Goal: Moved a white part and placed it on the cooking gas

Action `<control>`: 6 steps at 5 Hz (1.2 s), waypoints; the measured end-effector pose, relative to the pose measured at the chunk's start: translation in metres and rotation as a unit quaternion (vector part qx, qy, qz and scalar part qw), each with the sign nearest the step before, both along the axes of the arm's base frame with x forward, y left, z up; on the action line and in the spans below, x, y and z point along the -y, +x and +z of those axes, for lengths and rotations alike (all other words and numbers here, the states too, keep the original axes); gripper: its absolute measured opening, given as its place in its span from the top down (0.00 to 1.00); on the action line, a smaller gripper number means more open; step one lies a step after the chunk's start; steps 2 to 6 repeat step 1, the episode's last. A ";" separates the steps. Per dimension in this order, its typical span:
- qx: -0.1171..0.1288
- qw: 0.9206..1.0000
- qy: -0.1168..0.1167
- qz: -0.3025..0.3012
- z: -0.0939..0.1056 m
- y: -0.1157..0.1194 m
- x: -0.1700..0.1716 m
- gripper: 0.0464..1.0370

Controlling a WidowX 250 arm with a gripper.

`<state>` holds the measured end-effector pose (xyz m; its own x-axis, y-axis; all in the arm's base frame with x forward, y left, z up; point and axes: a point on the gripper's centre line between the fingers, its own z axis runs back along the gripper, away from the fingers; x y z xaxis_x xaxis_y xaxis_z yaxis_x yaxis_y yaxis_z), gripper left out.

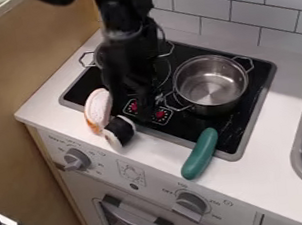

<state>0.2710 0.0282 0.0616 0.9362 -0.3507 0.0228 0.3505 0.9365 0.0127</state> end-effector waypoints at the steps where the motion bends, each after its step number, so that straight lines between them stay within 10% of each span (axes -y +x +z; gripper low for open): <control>1: -0.018 1.000 -0.004 0.001 0.024 0.003 -0.004 0.04; 6: -0.018 1.000 -0.004 0.001 0.024 0.003 -0.004 0.04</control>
